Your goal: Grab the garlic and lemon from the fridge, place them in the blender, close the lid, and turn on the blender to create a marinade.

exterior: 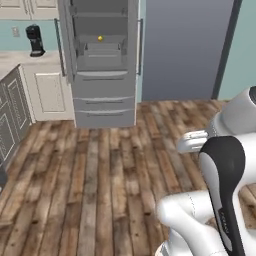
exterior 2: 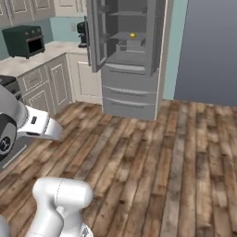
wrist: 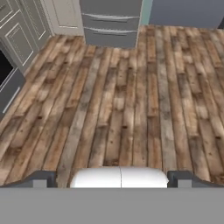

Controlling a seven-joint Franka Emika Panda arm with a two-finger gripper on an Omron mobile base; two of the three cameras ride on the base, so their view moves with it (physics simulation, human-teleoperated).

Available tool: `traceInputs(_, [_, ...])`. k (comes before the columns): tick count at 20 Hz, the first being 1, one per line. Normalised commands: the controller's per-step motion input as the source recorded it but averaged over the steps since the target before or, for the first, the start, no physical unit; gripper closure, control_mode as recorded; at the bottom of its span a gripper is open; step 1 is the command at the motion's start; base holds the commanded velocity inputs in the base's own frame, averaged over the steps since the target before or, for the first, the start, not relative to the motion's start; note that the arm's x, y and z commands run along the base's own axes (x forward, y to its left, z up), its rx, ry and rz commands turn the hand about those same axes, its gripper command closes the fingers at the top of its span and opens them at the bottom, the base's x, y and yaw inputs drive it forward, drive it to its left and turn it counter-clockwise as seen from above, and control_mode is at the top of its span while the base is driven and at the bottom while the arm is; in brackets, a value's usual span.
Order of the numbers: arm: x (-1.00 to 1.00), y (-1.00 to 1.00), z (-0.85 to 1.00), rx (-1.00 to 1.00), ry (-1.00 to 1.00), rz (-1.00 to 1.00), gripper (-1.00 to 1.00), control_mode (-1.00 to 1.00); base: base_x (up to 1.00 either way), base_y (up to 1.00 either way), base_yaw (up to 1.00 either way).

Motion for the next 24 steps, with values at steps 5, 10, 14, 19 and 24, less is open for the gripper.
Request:
traceInputs(5, [0.00,0.00,0.00,0.00,0.00,0.00,-1.00,1.00,1.00,0.63,-0.01])
traceInputs(10, [0.00,0.00,0.00,0.00,0.00,0.00,-1.00,1.00,1.00,0.03,-0.03])
traceInputs(14, [0.00,0.00,0.00,0.00,0.00,0.00,-1.00,1.00,1.00,0.00,-0.13])
traceInputs(19, [0.00,0.00,0.00,0.00,0.00,0.00,-1.00,1.00,1.00,0.18,-0.20])
traceInputs(24, [0.00,0.00,0.00,0.00,0.00,0.00,-1.00,1.00,1.00,0.41,-0.10])
